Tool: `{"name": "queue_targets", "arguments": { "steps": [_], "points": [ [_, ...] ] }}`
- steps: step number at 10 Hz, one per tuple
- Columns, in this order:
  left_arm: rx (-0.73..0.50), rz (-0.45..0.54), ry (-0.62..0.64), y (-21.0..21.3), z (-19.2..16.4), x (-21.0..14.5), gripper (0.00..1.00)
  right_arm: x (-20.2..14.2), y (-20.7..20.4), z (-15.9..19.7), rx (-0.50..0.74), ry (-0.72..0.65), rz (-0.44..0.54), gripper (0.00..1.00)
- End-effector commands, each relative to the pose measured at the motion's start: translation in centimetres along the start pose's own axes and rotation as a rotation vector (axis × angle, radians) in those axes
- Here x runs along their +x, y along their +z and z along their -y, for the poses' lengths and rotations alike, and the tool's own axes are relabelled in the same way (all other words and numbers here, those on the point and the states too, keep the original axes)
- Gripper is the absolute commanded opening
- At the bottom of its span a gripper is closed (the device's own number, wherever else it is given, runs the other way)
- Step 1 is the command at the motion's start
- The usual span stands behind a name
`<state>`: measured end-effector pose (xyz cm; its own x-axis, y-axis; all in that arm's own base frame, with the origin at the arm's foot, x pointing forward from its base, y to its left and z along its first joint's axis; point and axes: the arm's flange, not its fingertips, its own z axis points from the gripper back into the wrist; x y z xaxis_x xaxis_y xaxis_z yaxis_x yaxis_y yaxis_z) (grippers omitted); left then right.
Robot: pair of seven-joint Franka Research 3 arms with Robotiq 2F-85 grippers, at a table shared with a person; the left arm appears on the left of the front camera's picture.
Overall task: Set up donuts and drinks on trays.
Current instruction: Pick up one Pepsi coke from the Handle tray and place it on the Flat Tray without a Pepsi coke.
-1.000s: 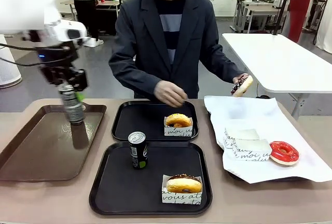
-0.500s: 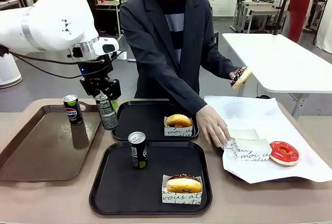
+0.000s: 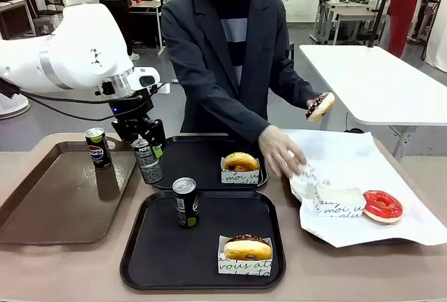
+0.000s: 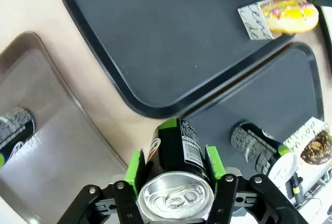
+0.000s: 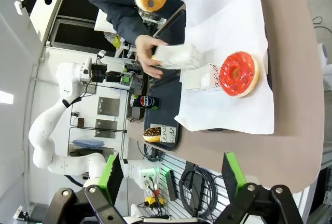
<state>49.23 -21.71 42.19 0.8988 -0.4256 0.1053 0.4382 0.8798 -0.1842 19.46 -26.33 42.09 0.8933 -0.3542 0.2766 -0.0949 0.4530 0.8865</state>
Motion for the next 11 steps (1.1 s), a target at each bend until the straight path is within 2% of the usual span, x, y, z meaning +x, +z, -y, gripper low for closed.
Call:
{"name": "queue_targets", "arguments": {
  "steps": [1, 2, 3, 5, 6, 7, 9, 10, 11],
  "points": [
    [0.015, 0.030, 0.015, -0.4, 0.0, 2.3, 0.59, 0.3, 0.1, 0.1, 0.025, 0.020, 0.019, 1.00],
    [-0.005, 0.008, 0.010, -0.2, 0.3, 1.7, 0.59, 0.3, 0.1, 0.1, 0.025, 0.020, 0.019, 1.00],
    [0.023, -0.066, 0.046, 2.1, 1.0, -0.3, 0.59, 0.3, 0.1, 0.1, 0.025, 0.020, 0.019, 1.00],
    [0.012, -0.076, -0.078, 9.3, 4.1, -8.8, 0.59, 0.3, 0.1, 0.1, 0.025, 0.020, 0.019, 1.00],
    [0.026, -0.113, -0.145, 11.3, 4.6, -12.1, 0.59, 0.3, 0.1, 0.1, 0.025, 0.020, 0.019, 1.00],
    [0.070, -0.134, -0.159, 12.3, 4.4, -14.0, 0.59, 0.3, 0.1, 0.1, 0.025, 0.020, 0.019, 1.00],
    [0.102, -0.137, -0.155, 12.3, 4.3, -15.6, 0.59, 0.3, 0.1, 0.1, 0.025, 0.020, 0.019, 1.00],
    [0.112, -0.132, -0.155, 12.7, 3.9, -15.3, 0.59, 0.3, 0.1, 0.1, 0.025, 0.020, 0.019, 1.00],
    [0.175, -0.080, -0.172, 12.6, 3.7, -15.2, 0.59, 0.3, 0.1, 0.1, 0.025, 0.020, 0.019, 1.00]
  ]
}}
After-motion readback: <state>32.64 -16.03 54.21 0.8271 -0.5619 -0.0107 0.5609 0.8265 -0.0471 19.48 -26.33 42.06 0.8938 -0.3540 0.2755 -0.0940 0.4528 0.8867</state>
